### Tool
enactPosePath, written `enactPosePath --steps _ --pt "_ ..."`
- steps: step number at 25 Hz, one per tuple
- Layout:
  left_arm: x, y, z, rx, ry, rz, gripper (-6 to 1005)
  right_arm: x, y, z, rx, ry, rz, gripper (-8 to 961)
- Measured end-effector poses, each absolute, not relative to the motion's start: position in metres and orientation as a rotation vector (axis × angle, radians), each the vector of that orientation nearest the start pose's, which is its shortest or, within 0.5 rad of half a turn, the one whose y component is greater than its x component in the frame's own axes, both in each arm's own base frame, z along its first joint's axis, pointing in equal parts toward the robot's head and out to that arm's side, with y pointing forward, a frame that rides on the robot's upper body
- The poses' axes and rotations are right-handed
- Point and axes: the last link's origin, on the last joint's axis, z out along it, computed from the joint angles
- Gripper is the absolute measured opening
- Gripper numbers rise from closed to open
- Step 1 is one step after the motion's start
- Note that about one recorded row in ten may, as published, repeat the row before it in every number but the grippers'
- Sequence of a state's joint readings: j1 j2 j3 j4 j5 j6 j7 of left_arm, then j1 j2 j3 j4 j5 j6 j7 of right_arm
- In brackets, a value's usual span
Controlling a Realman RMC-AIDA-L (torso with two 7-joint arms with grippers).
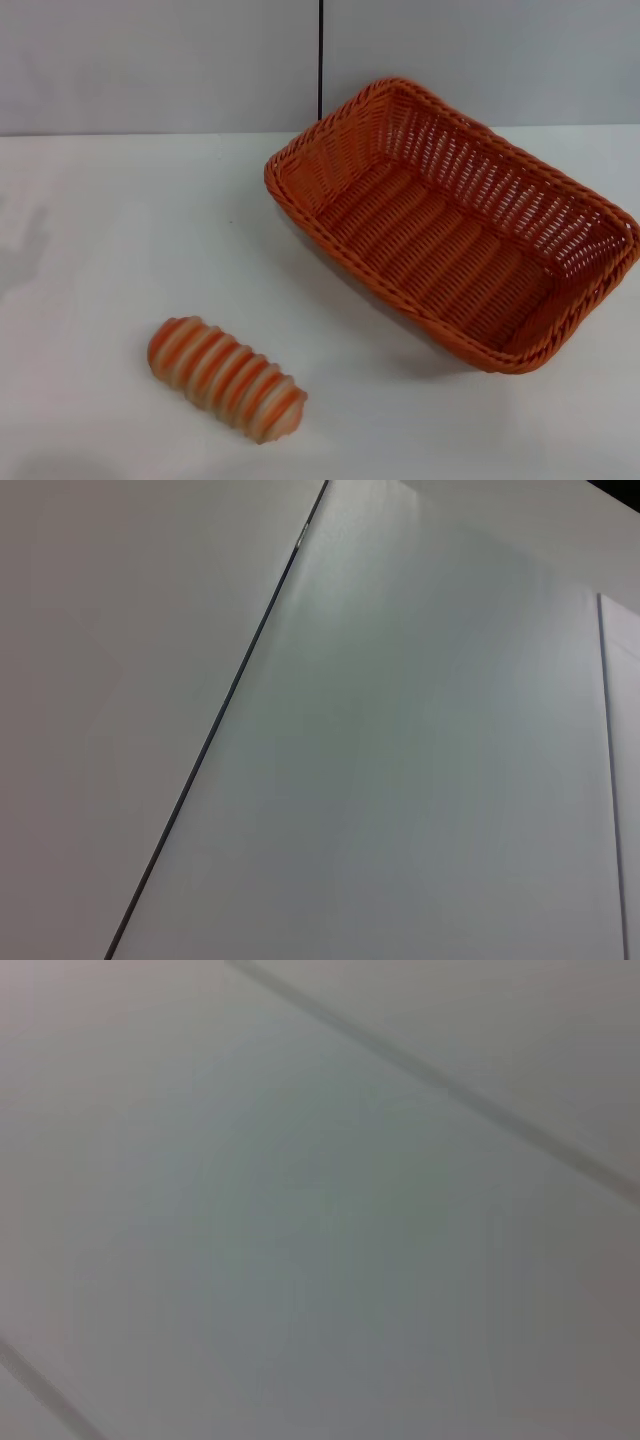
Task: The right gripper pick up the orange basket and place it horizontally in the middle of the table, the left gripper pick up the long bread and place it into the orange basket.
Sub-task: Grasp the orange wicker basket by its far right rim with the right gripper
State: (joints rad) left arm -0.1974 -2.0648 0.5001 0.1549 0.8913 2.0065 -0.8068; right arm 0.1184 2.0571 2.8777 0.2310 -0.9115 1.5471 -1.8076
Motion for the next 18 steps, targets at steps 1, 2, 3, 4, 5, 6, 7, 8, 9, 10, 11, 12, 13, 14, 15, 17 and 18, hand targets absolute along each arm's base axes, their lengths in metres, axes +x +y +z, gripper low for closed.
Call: enactPosePath --steps 1,2,3,4,5,6,7,8,9,10,11,12,13,14,15,17,18 --pt "-0.330 0.207 0.093 -1.348 -0.292 -1.444 601 0.412 0.201 0.125 -0.986 0.930 1.480 594" --pt "-0.330 0.207 0.093 -1.348 -0.292 -1.444 601 0.412 0.201 0.125 -0.986 0.930 1.480 594" --pt "-0.330 0.207 0.093 -1.347 -0.293 -1.443 601 0.409 0.203 0.127 -1.021 0.924 1.491 594" --pt "-0.331 0.207 0.093 -1.347 -0.293 -1.443 601 0.401 0.208 0.130 -1.088 0.904 1.512 594" --pt "-0.331 0.207 0.093 -1.347 -0.293 -1.443 601 0.401 0.208 0.130 -1.088 0.904 1.512 594" --pt "-0.331 0.207 0.093 -1.347 -0.294 -1.442 601 0.398 0.210 0.131 -1.118 0.895 1.519 595" --pt "-0.331 0.207 0.093 -1.347 -0.294 -1.442 601 0.396 0.212 0.131 -1.137 0.892 1.525 595" --pt "-0.331 0.207 0.093 -1.347 -0.294 -1.442 601 0.393 0.215 0.132 -1.164 0.889 1.529 595" --pt "-0.331 0.207 0.093 -1.347 -0.294 -1.443 601 0.390 0.219 0.132 -1.198 0.888 1.534 595" --pt "-0.331 0.207 0.093 -1.347 -0.294 -1.443 601 0.390 0.219 0.132 -1.198 0.888 1.534 595" --pt "-0.331 0.207 0.093 -1.347 -0.294 -1.443 601 0.389 0.220 0.132 -1.212 0.886 1.537 595" --pt "-0.331 0.207 0.093 -1.347 -0.294 -1.443 600 0.388 0.221 0.132 -1.223 0.885 1.540 595" --pt "-0.331 0.207 0.092 -1.347 -0.294 -1.443 600 0.386 0.222 0.132 -1.239 0.885 1.547 595" --pt "-0.330 0.207 0.092 -1.347 -0.294 -1.444 600 0.383 0.224 0.134 -1.273 0.887 1.563 595" --pt "-0.330 0.207 0.092 -1.347 -0.294 -1.444 600 0.383 0.224 0.134 -1.273 0.887 1.563 595" --pt "-0.330 0.208 0.092 -1.347 -0.293 -1.445 600 0.379 0.227 0.138 -1.327 0.903 1.581 594" --pt "-0.330 0.208 0.092 -1.348 -0.293 -1.446 600 0.376 0.231 0.143 -1.371 0.915 1.587 594"
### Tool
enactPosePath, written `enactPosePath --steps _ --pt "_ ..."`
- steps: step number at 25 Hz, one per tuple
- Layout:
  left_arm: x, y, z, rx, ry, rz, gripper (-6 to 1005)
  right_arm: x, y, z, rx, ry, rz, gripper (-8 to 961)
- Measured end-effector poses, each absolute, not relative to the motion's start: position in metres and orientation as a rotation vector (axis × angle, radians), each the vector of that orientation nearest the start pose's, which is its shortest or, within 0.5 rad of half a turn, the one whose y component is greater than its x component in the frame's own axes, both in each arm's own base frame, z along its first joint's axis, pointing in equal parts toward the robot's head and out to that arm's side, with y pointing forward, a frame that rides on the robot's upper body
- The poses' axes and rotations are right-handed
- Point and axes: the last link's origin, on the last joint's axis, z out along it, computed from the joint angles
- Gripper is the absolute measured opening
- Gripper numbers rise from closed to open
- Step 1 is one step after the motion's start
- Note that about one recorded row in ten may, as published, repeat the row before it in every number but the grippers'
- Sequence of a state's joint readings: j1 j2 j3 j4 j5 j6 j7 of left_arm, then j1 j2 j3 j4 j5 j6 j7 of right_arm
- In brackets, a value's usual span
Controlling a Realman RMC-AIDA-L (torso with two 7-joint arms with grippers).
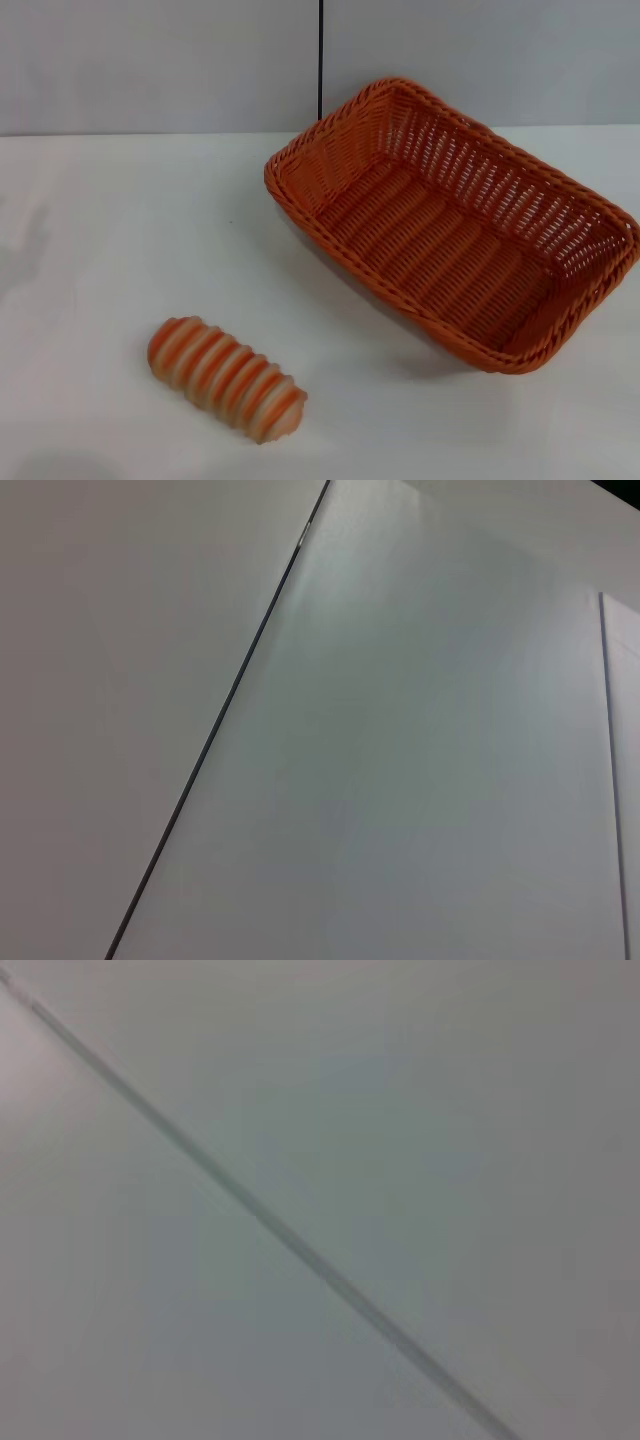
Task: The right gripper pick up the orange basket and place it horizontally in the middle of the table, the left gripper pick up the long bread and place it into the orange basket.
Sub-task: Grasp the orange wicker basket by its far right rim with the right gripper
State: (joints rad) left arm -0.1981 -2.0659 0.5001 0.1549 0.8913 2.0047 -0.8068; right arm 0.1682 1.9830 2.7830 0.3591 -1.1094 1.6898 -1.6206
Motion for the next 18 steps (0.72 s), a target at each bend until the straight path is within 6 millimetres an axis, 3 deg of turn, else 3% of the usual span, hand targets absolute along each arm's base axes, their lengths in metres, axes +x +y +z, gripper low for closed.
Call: enactPosePath --steps 1,2,3,5,6,7,8,10,14,18 --pt "-0.329 0.209 0.092 -1.349 -0.291 -1.448 600 0.369 0.240 0.154 -1.477 0.954 1.596 594" --pt "-0.329 0.209 0.092 -1.349 -0.291 -1.448 600 0.369 0.240 0.154 -1.477 0.954 1.596 594" --pt "-0.329 0.210 0.092 -1.349 -0.290 -1.449 600 0.358 0.252 0.168 -1.615 1.021 1.589 594" --pt "-0.329 0.210 0.093 -1.352 -0.289 -1.450 600 0.351 0.259 0.175 -1.687 1.065 1.578 594" --pt "-0.329 0.211 0.093 -1.352 -0.288 -1.450 600 0.337 0.271 0.186 -1.826 1.152 1.529 594" --pt "-0.329 0.211 0.093 -1.352 -0.288 -1.450 600 0.337 0.271 0.186 -1.826 1.152 1.529 594" --pt "-0.329 0.211 0.093 -1.352 -0.288 -1.450 600 0.322 0.284 0.193 -1.960 1.237 1.425 594" --pt "-0.329 0.211 0.093 -1.353 -0.288 -1.449 600 0.316 0.289 0.195 -2.005 1.256 1.380 593" --pt "-0.329 0.210 0.093 -1.353 -0.292 -1.446 600 0.295 0.312 0.186 -2.255 1.353 1.037 593" --pt "-0.331 0.208 0.091 -1.347 -0.306 -1.440 599 0.290 0.326 0.170 -2.433 1.397 0.638 595"
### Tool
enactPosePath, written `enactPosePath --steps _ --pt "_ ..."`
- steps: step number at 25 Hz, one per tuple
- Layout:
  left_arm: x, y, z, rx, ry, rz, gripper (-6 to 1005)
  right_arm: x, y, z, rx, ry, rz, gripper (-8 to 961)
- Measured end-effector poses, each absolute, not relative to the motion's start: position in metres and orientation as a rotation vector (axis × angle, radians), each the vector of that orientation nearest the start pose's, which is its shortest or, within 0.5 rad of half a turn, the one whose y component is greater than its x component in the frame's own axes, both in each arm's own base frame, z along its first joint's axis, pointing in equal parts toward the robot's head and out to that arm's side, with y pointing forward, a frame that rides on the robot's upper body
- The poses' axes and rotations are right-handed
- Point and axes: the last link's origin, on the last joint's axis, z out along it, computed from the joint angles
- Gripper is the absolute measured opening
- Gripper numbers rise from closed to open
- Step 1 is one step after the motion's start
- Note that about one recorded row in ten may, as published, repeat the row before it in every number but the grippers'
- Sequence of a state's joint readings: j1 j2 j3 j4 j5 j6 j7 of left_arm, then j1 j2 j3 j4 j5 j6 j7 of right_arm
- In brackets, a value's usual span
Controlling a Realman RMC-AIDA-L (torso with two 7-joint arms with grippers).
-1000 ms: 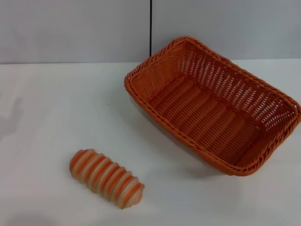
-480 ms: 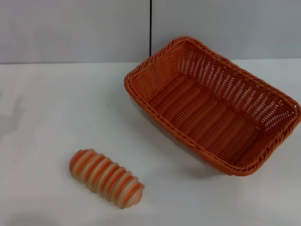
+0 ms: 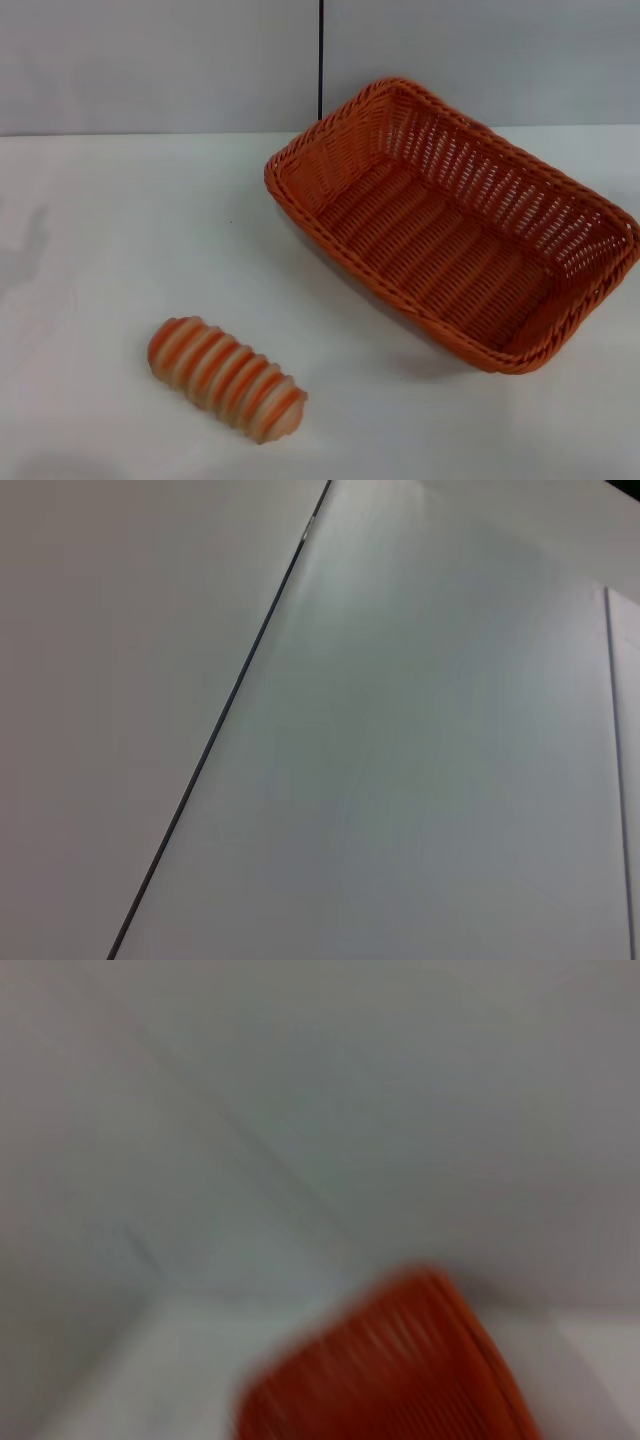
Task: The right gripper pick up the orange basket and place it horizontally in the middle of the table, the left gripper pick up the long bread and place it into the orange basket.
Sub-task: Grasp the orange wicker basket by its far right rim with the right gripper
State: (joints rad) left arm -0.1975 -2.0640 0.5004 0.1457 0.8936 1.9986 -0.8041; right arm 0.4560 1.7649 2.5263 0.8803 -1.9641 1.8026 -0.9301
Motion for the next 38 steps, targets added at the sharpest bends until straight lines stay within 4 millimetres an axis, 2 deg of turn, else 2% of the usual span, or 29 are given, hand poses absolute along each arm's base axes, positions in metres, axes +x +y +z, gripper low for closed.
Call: enactPosePath --steps 5,10,13,20,25,38 --pt "-0.331 0.209 0.091 -1.345 -0.311 -1.439 599 0.285 0.340 0.163 -2.567 1.308 0.155 593" --pt "-0.331 0.211 0.090 -1.348 -0.315 -1.437 599 0.278 0.349 0.164 -2.591 1.280 -0.002 594" --pt "-0.332 0.212 0.089 -1.352 -0.325 -1.433 599 0.272 0.361 0.157 -2.609 1.272 -0.136 595" --pt "-0.332 0.214 0.087 -1.356 -0.338 -1.428 598 0.265 0.376 0.139 -2.641 1.259 -0.161 594" --pt "-0.333 0.213 0.087 -1.351 -0.345 -1.427 598 0.271 0.384 0.125 -2.611 1.259 -0.160 594" --pt "-0.332 0.215 0.085 -1.356 -0.336 -1.412 598 0.269 0.386 0.105 -2.640 1.225 -0.038 594"
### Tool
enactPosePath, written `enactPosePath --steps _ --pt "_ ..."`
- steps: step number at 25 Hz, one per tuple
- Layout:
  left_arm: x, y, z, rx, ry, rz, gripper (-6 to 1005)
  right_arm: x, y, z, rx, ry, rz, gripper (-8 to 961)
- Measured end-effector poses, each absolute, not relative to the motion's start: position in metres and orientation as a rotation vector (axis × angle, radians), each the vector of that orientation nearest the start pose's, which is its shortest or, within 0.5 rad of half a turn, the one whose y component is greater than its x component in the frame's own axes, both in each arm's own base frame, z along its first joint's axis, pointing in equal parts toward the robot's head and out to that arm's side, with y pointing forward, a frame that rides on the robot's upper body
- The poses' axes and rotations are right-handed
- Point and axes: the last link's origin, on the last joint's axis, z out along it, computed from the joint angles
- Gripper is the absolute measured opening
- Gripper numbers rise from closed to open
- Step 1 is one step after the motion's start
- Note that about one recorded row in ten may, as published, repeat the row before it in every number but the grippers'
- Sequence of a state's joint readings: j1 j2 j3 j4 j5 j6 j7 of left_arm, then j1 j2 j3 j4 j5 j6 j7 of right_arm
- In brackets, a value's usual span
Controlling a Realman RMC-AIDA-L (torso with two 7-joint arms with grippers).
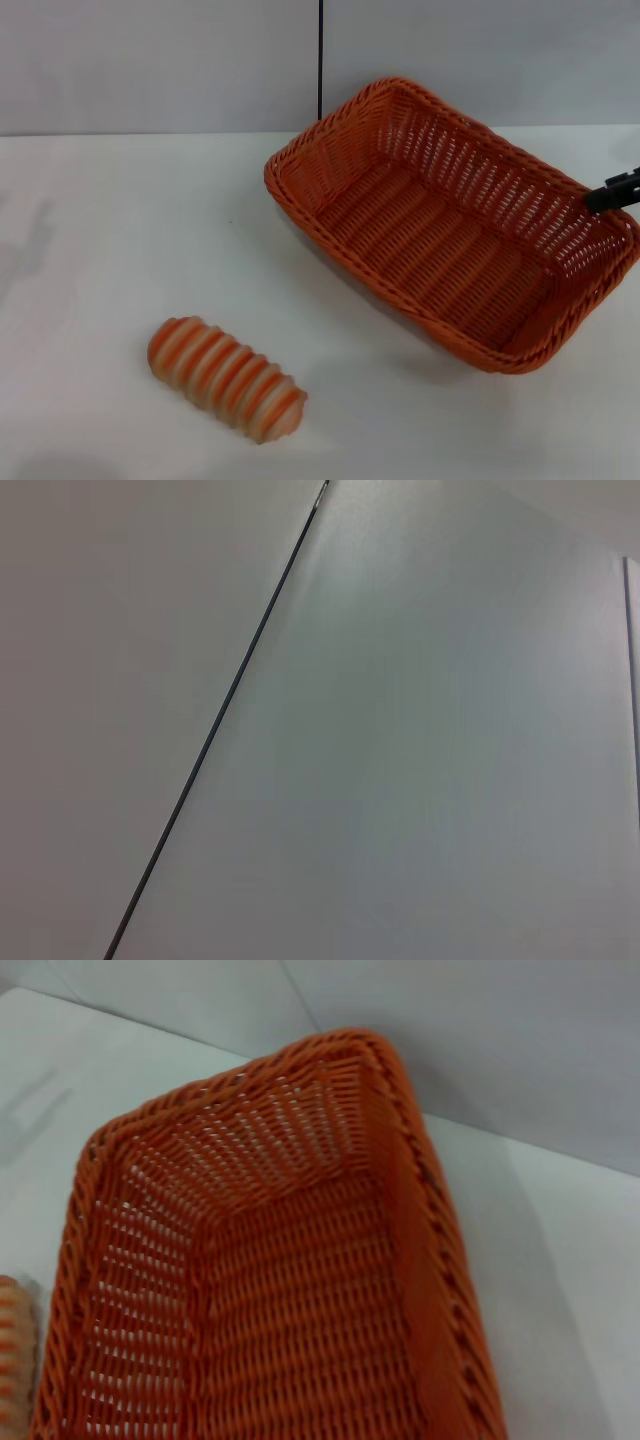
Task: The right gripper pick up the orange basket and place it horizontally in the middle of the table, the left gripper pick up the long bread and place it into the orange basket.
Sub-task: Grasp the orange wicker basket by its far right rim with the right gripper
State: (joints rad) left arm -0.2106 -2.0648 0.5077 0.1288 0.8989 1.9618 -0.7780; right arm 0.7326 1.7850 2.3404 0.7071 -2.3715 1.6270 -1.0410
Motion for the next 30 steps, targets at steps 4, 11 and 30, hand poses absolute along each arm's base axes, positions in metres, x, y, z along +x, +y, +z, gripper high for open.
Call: enactPosePath --steps 4,11,30 --pt "-0.333 0.214 0.085 -1.354 -0.339 -1.410 597 0.267 0.384 0.095 -2.666 1.216 -0.032 594" --pt "-0.334 0.212 0.083 -1.348 -0.351 -1.411 597 0.269 0.382 0.079 -2.685 1.200 -0.082 595" --pt "-0.335 0.210 0.084 -1.344 -0.351 -1.410 596 0.277 0.380 0.069 -2.683 1.162 -0.071 259"
